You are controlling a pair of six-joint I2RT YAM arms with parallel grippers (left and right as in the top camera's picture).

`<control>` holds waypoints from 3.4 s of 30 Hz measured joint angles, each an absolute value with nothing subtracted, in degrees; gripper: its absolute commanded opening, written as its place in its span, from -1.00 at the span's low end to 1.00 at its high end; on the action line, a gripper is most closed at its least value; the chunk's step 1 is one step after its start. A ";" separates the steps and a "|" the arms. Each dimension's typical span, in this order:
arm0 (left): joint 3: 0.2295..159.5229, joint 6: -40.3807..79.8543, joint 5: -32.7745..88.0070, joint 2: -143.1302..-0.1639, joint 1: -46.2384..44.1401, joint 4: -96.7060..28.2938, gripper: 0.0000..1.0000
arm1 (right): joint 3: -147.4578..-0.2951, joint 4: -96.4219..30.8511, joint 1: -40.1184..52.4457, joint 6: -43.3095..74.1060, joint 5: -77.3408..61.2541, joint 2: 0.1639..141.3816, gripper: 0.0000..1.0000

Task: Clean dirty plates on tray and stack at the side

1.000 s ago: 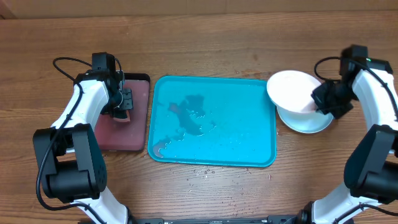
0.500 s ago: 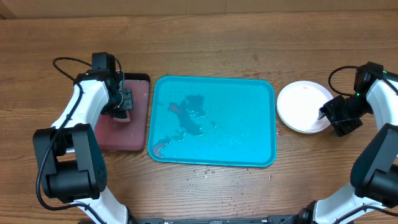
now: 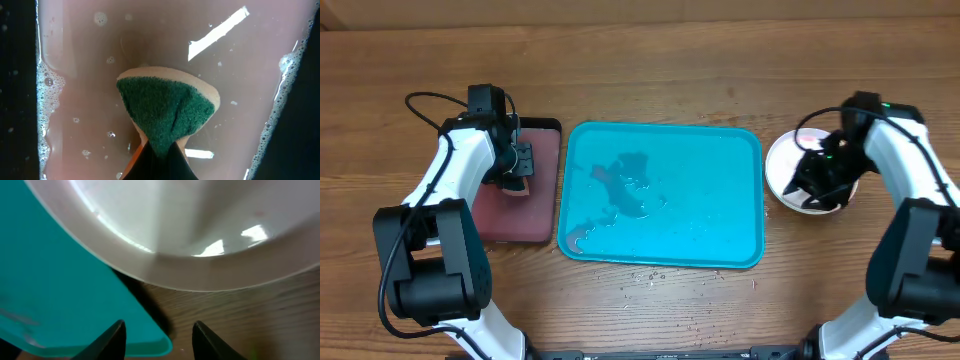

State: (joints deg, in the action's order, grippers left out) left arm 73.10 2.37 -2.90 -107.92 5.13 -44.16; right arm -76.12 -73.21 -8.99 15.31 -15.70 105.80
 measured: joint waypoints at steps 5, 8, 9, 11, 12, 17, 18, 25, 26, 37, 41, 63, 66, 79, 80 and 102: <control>73.10 2.37 -2.90 -107.92 5.13 -44.16 -0.92 | -75.24 -69.87 -2.92 14.13 -13.65 105.80 -0.31; 73.10 2.35 -2.90 -107.92 5.13 -44.16 -0.92 | -72.95 -66.74 0.21 14.13 -12.19 105.69 -0.31; 73.10 2.37 -2.90 -107.92 5.13 -44.16 -0.92 | -72.07 -65.82 1.04 14.33 -11.62 105.69 -0.31; 73.10 2.35 -2.90 -107.92 5.13 -44.16 -0.92 | -70.22 -63.64 2.42 14.59 -10.48 105.69 -0.31; 73.10 2.37 -2.90 -107.92 5.13 -44.16 -0.92 | -69.34 -62.46 2.87 14.72 -9.87 105.69 -0.31; 73.10 2.35 -2.90 -107.92 5.13 -44.16 -0.92 | -67.00 -57.30 3.57 14.98 -8.19 105.69 -0.40; 73.10 2.35 -2.90 -107.92 5.13 -44.16 -0.92 | -67.00 -56.34 3.57 14.96 -8.05 105.69 -0.43; 73.10 2.37 -2.90 -107.92 5.13 -44.31 -0.91 | -67.00 -53.04 4.19 14.74 -7.73 105.69 -0.49; 73.10 2.35 -2.90 -107.92 5.13 -44.34 -0.92 | -67.00 -53.06 4.36 14.76 -7.66 105.69 -0.49; 73.10 2.35 -2.90 -107.92 5.13 -44.66 -0.91 | -63.75 -47.92 5.41 14.74 -7.09 105.58 -0.59; 73.10 2.37 -2.90 -107.92 5.13 -44.77 -0.92 | -62.94 -45.32 5.48 14.57 -7.07 105.58 -0.62; 73.10 2.35 -3.68 -107.92 5.13 -45.45 -0.92 | -62.94 -36.25 12.21 15.46 -6.17 105.58 -0.77; 73.10 2.35 -5.17 -107.92 5.13 -45.84 -0.92 | -62.94 -36.42 12.40 15.46 -6.22 105.58 -0.72; 73.14 2.72 -7.62 -107.92 5.13 -45.84 1.00 | -69.49 -47.13 12.51 16.36 -3.99 105.58 -0.14; 73.32 3.07 -8.10 -107.92 5.13 -45.95 0.99 | -71.24 -48.05 12.51 16.40 -3.51 105.58 -0.08; 86.56 9.34 2.42 -105.95 5.41 -64.40 1.00 | -86.72 -61.73 12.47 12.88 -8.49 104.55 1.00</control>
State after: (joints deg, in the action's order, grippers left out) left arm 86.56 9.34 2.42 -105.95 5.41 -64.40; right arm -86.72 -61.73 12.47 12.88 -8.49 104.55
